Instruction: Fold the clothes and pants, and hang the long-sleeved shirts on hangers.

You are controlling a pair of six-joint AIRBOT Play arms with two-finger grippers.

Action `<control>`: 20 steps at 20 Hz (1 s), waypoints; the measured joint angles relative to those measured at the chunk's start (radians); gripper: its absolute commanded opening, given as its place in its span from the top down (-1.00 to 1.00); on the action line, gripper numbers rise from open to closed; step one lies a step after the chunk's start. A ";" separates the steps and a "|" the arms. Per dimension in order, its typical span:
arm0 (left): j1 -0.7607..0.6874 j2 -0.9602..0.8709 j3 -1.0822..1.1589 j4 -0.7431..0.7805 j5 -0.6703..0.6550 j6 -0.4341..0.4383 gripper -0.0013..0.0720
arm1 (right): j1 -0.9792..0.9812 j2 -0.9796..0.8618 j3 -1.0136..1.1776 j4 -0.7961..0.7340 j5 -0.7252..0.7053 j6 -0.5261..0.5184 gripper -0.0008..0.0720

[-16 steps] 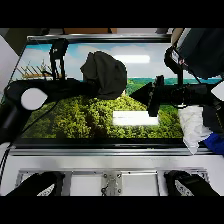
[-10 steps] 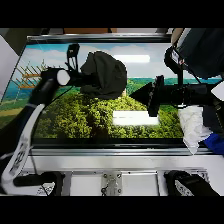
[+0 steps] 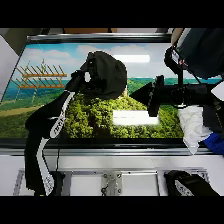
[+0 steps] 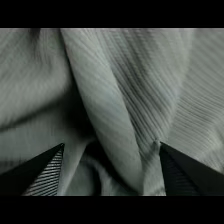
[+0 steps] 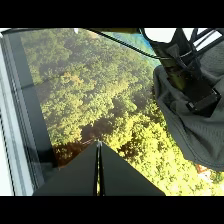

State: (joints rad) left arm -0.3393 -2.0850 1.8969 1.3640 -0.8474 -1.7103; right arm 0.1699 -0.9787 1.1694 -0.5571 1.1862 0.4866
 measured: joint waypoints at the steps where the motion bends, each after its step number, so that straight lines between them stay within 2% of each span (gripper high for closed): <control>1: -0.003 -0.027 0.034 -0.003 -0.019 0.000 -0.03 | 0.000 0.000 0.000 0.000 0.000 0.000 0.92; 2: -0.006 -0.047 0.059 -0.004 -0.038 0.000 0.91 | 0.000 0.000 0.000 0.000 0.000 0.000 0.92; 5: -0.015 -0.074 0.109 -0.006 -0.101 -0.013 0.92 | 0.000 0.000 0.000 0.000 0.000 0.000 0.92; 8: -0.019 -0.014 0.127 -0.005 -0.158 -0.012 0.92 | 0.000 0.000 0.000 0.012 0.000 0.000 0.92; 14: -0.055 0.349 0.138 -0.003 -0.208 0.089 0.92 | -0.008 0.008 0.002 0.086 -0.034 -0.003 0.93; 17: -0.112 0.553 0.138 -0.006 -0.225 0.116 0.92 | -0.054 0.056 0.012 0.046 -0.177 0.018 0.93; 20: -0.187 0.720 0.138 -0.006 -0.237 0.127 0.92 | -0.135 0.129 0.017 -0.002 -0.349 0.080 0.93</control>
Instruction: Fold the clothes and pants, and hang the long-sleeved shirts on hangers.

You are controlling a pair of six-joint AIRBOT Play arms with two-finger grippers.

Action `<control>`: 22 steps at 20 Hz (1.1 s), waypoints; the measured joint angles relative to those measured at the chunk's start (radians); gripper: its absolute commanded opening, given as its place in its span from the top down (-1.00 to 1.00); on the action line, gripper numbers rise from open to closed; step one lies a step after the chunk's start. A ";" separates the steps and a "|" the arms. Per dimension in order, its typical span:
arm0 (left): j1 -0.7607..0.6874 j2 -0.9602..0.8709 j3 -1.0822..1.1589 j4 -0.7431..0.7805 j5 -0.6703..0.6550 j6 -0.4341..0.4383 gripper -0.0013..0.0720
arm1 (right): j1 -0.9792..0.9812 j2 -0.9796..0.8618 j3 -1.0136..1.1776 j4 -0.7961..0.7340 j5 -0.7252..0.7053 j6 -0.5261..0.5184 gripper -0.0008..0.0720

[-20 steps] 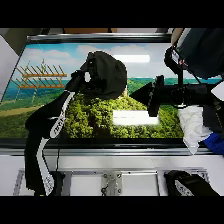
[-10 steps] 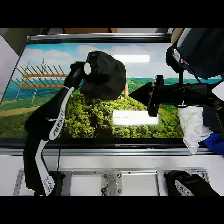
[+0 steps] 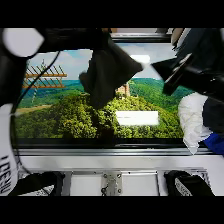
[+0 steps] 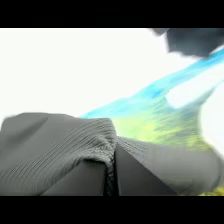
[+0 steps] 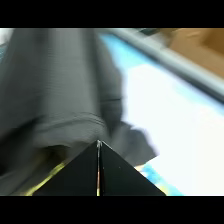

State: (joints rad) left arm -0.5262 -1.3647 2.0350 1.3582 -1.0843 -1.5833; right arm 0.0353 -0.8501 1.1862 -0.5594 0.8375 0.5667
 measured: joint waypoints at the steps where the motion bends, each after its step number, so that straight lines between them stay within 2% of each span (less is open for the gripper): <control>1: -0.024 0.039 0.000 0.000 -0.006 0.004 0.92 | -0.033 0.024 0.000 -0.012 -0.041 0.026 0.93; 5: -0.095 0.136 -0.043 0.002 -0.022 0.007 0.92 | -0.140 0.084 0.002 -0.037 -0.107 0.121 0.93; 9: -0.088 0.114 -0.172 0.003 -0.027 0.007 0.91 | -0.185 0.098 0.002 -0.047 -0.095 0.169 0.93; 10: -0.079 0.090 -0.206 0.003 -0.028 0.008 0.24 | -0.189 0.098 0.002 -0.048 -0.088 0.176 0.93; 11: -0.067 0.060 -0.236 0.003 -0.026 0.008 -0.69 | -0.192 0.097 0.002 -0.048 -0.084 0.180 0.93; 12: -0.050 0.024 -0.261 0.003 -0.019 0.007 -0.86 | -0.195 0.094 0.002 -0.048 -0.079 0.186 0.93; 17: 0.089 -0.101 -0.318 -0.024 -0.046 -0.087 -0.85 | -0.199 0.079 0.002 -0.051 -0.070 0.190 0.93; 22: 0.139 -0.044 -0.539 -0.051 -0.099 -0.153 -0.85 | -0.199 0.072 0.002 -0.051 -0.052 0.193 0.93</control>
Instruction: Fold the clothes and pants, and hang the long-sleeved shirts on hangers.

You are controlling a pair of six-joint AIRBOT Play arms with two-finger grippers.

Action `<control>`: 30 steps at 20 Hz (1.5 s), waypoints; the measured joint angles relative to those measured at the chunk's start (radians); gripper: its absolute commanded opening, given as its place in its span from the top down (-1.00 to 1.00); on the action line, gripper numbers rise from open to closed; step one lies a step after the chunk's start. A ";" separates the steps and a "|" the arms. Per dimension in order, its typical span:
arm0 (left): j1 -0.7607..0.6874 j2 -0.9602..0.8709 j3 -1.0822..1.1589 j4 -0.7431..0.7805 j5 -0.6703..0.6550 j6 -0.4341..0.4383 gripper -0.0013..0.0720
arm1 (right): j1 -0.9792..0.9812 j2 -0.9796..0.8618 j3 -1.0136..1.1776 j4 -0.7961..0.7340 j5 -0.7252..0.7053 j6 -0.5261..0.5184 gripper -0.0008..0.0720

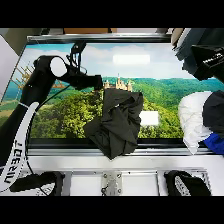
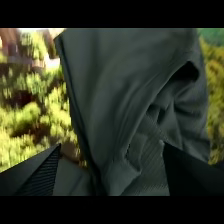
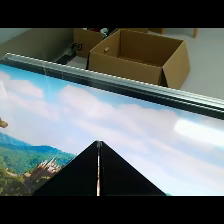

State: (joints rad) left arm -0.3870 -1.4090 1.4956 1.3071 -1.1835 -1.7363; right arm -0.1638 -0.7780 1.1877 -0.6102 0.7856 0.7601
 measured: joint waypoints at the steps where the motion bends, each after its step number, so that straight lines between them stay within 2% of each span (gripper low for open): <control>1: -0.011 0.017 -0.065 -0.002 0.017 -0.011 -0.85 | 0.000 -0.003 0.000 0.000 0.011 0.000 0.93; 6: -0.105 0.031 -0.296 -0.006 0.179 -0.097 -0.85 | 0.000 -0.023 0.000 -0.001 0.090 0.000 0.93; 11: -0.190 -0.054 -0.275 0.057 0.205 -0.157 -0.85 | 0.000 -0.031 0.000 -0.001 0.127 0.000 0.93; 12: -0.202 -0.073 -0.257 0.084 0.196 -0.172 -0.76 | 0.000 -0.032 0.000 -0.001 0.131 0.004 0.93; 13: -0.213 -0.094 -0.235 0.120 0.177 -0.189 -0.13 | 0.000 -0.032 0.000 -0.009 0.132 0.015 0.93; 14: -0.220 -0.111 -0.216 0.159 0.153 -0.205 0.21 | 0.000 -0.032 0.000 -0.026 0.135 0.031 0.93; 15: -0.225 -0.124 -0.201 0.193 0.131 -0.217 0.31 | 0.004 -0.032 0.000 -0.063 0.140 0.058 0.93; 16: -0.227 -0.135 -0.192 0.222 0.113 -0.230 0.32 | 0.012 -0.033 0.000 -0.109 0.147 0.082 0.93; 17: -0.227 -0.142 -0.188 0.243 0.101 -0.239 0.94 | 0.026 -0.034 0.000 -0.166 0.152 0.107 0.93; 21: -0.222 -0.146 -0.180 0.291 0.076 -0.254 0.92 | 0.162 -0.074 0.000 -0.456 0.163 0.251 0.93; 24: -0.221 -0.107 -0.179 0.303 0.079 -0.257 0.92 | 0.301 -0.175 0.000 -0.673 0.165 0.439 0.91; 25: -0.221 -0.091 -0.179 0.307 0.081 -0.257 0.92 | 0.340 -0.220 0.000 -0.724 0.165 0.491 0.62; 26: -0.221 -0.073 -0.179 0.309 0.082 -0.258 0.92 | 0.377 -0.274 0.000 -0.767 0.163 0.534 -0.33; 27: -0.221 -0.058 -0.179 0.309 0.084 -0.259 0.92 | 0.409 -0.326 0.000 -0.795 0.159 0.563 -1.00; 30: -0.221 -0.029 -0.179 0.313 0.084 -0.261 0.92 | 0.480 -0.491 0.000 -0.850 0.127 0.621 -0.97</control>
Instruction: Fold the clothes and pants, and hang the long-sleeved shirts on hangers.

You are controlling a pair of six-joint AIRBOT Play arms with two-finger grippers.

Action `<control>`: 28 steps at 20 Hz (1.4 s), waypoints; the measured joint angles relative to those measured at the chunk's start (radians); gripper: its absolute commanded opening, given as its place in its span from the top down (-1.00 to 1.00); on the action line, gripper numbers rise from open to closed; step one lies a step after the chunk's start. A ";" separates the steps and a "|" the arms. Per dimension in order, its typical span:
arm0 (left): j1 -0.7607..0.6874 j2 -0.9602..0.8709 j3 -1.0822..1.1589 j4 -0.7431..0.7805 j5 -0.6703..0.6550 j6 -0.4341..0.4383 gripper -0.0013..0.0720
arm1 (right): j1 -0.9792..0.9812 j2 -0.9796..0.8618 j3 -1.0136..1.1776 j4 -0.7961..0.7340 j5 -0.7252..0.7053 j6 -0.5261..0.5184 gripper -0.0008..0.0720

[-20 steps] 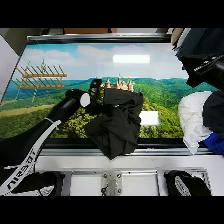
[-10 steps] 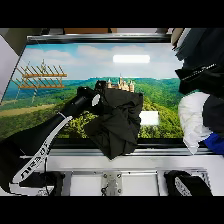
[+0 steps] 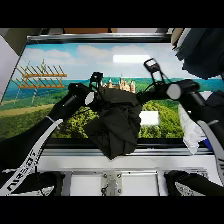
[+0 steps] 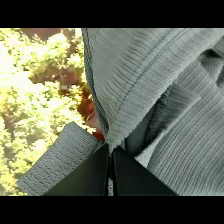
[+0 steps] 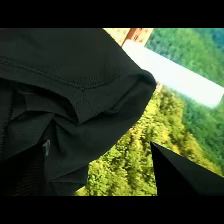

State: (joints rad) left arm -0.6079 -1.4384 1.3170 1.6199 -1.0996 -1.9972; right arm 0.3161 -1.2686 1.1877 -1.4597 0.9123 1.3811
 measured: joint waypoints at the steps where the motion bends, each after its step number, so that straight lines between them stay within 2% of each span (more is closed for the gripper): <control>1: 0.000 0.005 0.000 0.000 0.000 0.000 0.92 | 0.015 -0.049 0.000 -0.010 -0.013 0.010 -0.97; 6: 0.000 0.014 0.000 0.000 0.000 0.000 0.92 | 0.046 -0.204 0.000 -0.035 -0.083 0.034 -0.97; 10: 0.000 0.016 0.000 0.001 0.003 0.000 0.92 | 0.052 -0.253 0.000 -0.037 -0.138 0.038 -0.97; 12: 0.000 0.016 0.000 0.001 0.003 0.000 0.92 | 0.053 -0.269 0.000 -0.037 -0.179 0.041 -0.90; 14: 0.000 0.016 0.000 0.001 0.003 0.000 0.92 | 0.053 -0.283 0.000 -0.040 -0.226 0.041 0.00; 16: 0.000 0.016 0.001 0.001 -0.001 0.000 0.92 | 0.053 -0.294 0.000 -0.041 -0.267 0.041 0.48; 17: 0.000 0.017 0.002 0.001 -0.006 0.000 0.92 | 0.053 -0.299 0.000 -0.043 -0.287 0.041 0.94; 20: 0.000 0.030 0.023 0.003 -0.028 0.006 0.92 | 0.047 -0.291 0.006 -0.067 -0.323 0.041 0.93; 23: 0.000 0.074 0.109 0.007 -0.050 0.039 0.92 | 0.034 -0.219 0.064 -0.086 -0.300 0.041 0.93; 25: -0.004 0.121 0.215 0.007 -0.058 0.057 0.92 | 0.026 -0.137 0.163 -0.093 -0.216 0.041 0.94; 28: -0.034 0.194 0.397 0.004 -0.064 0.072 0.92 | 0.020 -0.006 0.375 -0.093 0.014 0.046 0.94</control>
State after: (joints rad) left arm -0.6418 -1.2446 1.7142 1.6238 -1.1641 -1.9251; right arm 0.3359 -1.2751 1.5631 -1.5528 0.9264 1.4269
